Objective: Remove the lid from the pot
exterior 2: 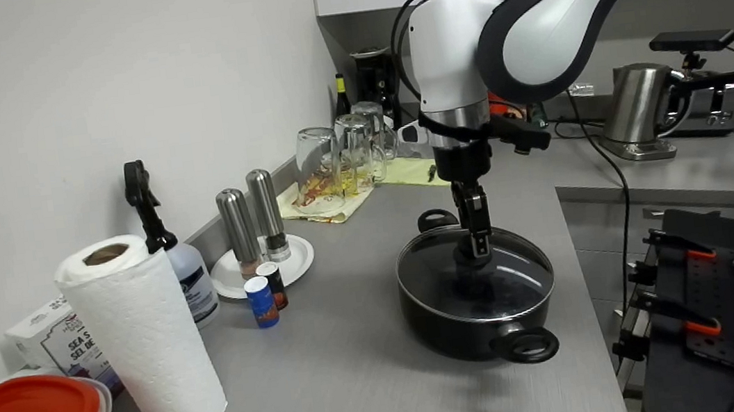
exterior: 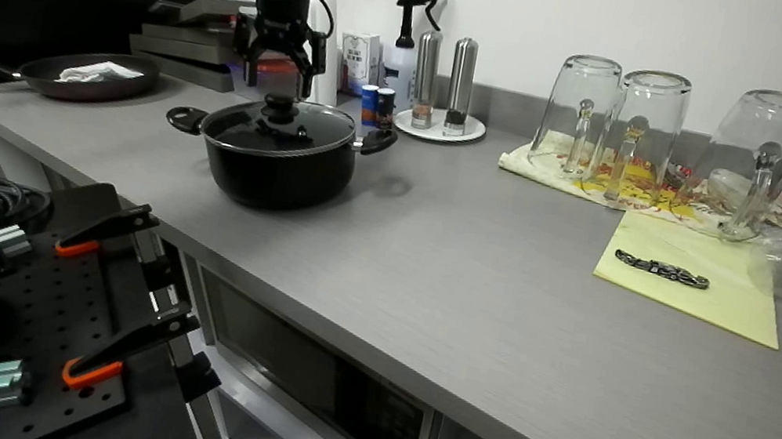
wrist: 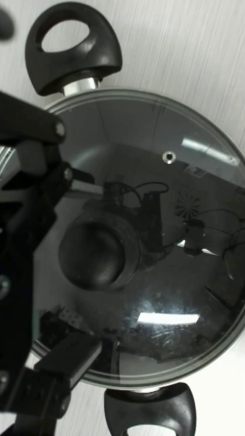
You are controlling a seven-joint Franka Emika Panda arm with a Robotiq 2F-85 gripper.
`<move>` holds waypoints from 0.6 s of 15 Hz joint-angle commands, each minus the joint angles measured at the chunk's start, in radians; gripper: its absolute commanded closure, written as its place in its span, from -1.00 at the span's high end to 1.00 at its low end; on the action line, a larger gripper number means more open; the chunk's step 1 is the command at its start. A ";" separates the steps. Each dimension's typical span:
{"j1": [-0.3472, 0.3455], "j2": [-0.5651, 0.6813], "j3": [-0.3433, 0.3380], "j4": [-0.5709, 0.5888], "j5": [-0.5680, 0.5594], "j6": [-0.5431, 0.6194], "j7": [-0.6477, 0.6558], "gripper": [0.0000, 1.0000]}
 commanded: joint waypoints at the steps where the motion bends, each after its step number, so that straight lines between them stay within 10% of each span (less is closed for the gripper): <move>1: -0.001 0.026 0.004 0.021 0.010 0.015 -0.019 1.00; 7: -0.005 0.040 0.004 0.025 0.012 0.012 -0.022 1.00; 8: -0.005 0.041 0.005 0.025 0.013 0.013 -0.023 0.50; 9: -0.005 0.042 0.005 0.025 0.013 0.013 -0.024 0.47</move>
